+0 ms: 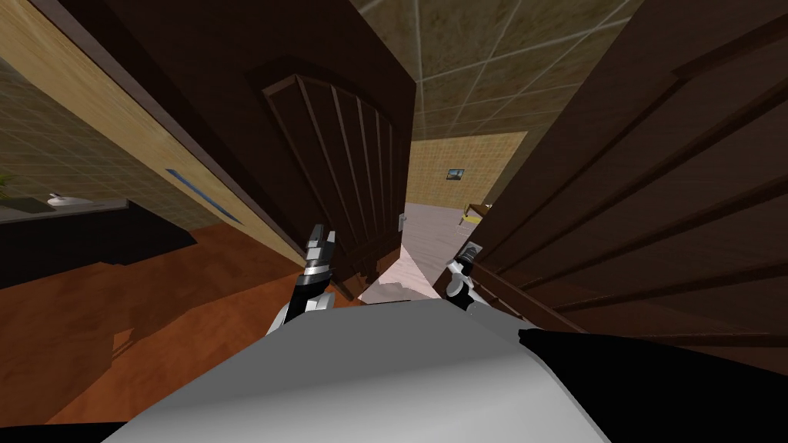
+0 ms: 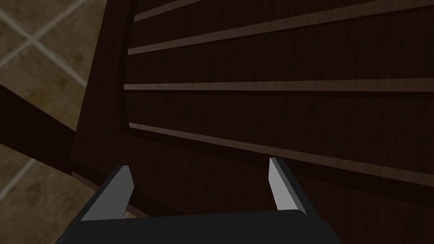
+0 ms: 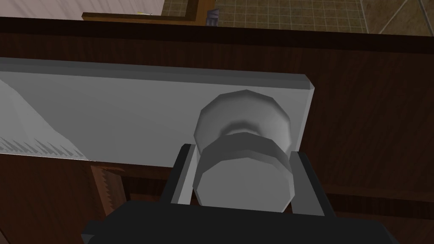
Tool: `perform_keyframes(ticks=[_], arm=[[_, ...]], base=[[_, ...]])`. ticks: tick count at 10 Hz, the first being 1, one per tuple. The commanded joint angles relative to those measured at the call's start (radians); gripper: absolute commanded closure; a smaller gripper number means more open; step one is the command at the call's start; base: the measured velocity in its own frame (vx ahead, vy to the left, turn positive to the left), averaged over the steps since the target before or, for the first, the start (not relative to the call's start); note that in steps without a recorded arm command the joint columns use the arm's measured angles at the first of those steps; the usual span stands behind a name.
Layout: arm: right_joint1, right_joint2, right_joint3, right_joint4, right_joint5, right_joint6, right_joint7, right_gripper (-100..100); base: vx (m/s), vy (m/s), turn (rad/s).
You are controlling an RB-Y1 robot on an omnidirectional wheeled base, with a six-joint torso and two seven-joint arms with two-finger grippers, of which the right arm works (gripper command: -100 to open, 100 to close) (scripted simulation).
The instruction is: Push the door open
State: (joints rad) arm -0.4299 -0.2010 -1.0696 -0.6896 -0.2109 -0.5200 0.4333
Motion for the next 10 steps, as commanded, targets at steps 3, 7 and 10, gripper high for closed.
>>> perform_keyframes(ticks=[3,7,10], arm=[[-0.025,0.018,-0.073,-0.011,-0.012,-0.033,0.056,100],[-0.049,0.035,-0.143,-0.022,-0.023,-0.064,0.11,100],[-0.069,0.048,-0.199,-0.031,-0.032,-0.09,0.153,100]], base=[[0.037,-0.128,0.078],[0.054,-0.119,0.054],[0.054,-0.087,0.05]])
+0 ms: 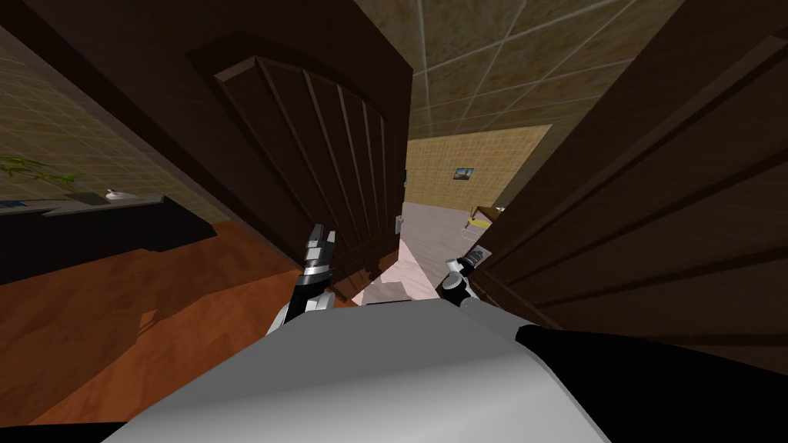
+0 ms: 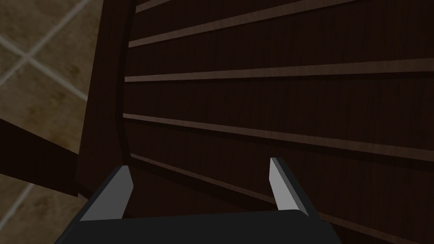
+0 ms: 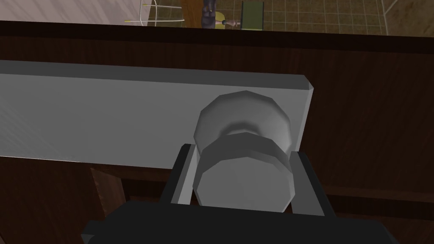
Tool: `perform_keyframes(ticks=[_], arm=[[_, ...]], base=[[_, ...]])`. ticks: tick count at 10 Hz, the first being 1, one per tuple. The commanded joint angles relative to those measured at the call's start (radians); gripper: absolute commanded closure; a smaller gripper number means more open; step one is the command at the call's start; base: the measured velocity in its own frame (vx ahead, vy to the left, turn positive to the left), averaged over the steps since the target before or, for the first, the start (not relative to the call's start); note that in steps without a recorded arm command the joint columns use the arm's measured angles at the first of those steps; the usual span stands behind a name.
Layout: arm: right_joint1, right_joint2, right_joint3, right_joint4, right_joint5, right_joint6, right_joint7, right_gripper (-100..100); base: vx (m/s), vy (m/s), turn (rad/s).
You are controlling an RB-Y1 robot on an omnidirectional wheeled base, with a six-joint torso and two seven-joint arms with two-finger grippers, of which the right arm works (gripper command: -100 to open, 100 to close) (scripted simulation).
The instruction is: Push the door open
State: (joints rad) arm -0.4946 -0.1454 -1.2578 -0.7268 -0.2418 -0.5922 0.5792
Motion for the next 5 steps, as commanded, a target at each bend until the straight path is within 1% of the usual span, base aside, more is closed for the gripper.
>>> perform_keyframes(ticks=[1,3,4,5], arm=[[-0.011,-0.003,-0.029,0.004,-0.005,-0.025,0.021,100],[-0.023,0.006,-0.064,-0.002,-0.01,-0.041,0.048,100],[-0.033,0.013,-0.094,-0.006,-0.015,-0.055,0.071,100],[-0.038,0.016,-0.107,-0.008,-0.017,-0.061,0.082,100]], base=[[0.058,-0.094,0.044],[0.058,-0.112,0.053],[0.088,-0.13,0.062],[0.08,-0.14,0.053]])
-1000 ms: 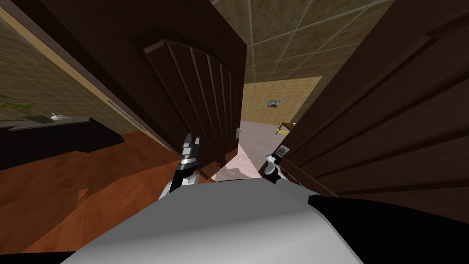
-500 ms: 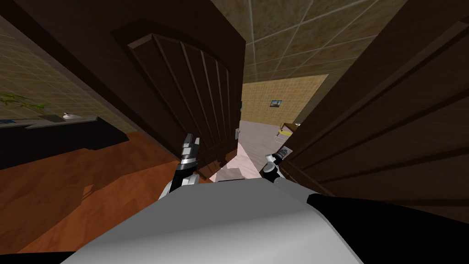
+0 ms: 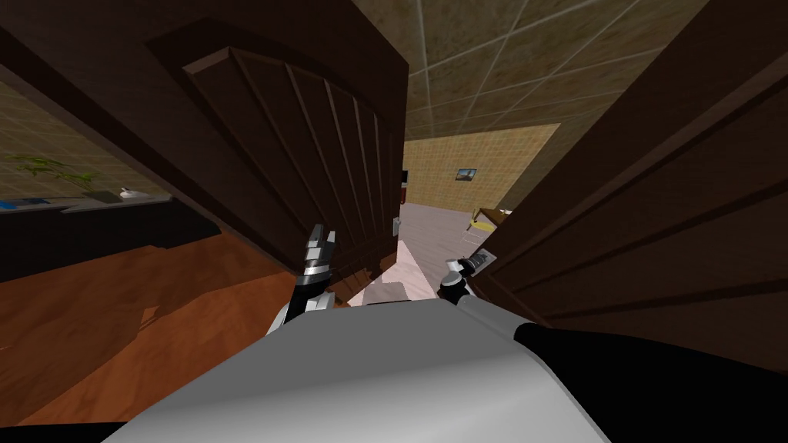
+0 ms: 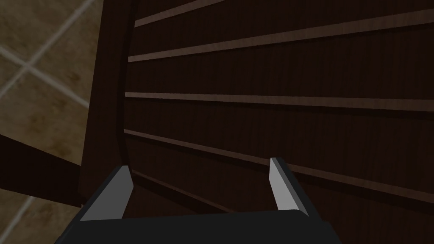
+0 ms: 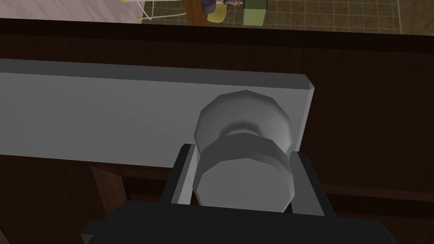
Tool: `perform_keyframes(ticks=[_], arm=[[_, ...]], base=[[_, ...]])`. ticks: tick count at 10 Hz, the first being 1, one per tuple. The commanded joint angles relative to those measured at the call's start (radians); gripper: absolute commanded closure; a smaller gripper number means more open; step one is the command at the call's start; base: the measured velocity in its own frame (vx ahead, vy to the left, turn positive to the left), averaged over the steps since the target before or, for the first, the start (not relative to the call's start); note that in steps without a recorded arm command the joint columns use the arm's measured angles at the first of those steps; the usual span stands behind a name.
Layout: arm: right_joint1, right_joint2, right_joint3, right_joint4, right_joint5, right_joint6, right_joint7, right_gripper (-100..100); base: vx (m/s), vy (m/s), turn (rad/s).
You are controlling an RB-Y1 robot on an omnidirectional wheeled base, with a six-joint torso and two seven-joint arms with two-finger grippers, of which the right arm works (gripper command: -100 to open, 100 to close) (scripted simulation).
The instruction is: Push the door open
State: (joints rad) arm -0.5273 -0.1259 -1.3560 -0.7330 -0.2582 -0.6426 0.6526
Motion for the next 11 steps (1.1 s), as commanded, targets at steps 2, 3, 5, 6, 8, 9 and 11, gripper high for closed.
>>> perform_keyframes(ticks=[2,3,5,6,8,9,11], arm=[[-0.007,0.007,-0.02,-0.012,-0.003,-0.005,0.016,100],[-0.013,0.005,-0.051,-0.023,-0.009,-0.019,0.033,100],[-0.018,0.005,-0.091,-0.034,-0.017,-0.036,0.052,100],[-0.021,0.005,-0.115,-0.041,-0.022,-0.046,0.063,100],[-0.026,0.005,-0.15,-0.05,-0.028,-0.061,0.079,100],[-0.029,0.005,-0.173,-0.057,-0.033,-0.071,0.089,100],[-0.032,0.005,-0.192,-0.062,-0.036,-0.079,0.099,100]], base=[[0.051,-0.093,0.029],[0.067,-0.123,0.025],[0.128,-0.199,0.018],[0.128,-0.185,0.037],[0.114,-0.171,-0.004],[0.124,-0.181,0.027],[0.101,-0.143,0.006]])
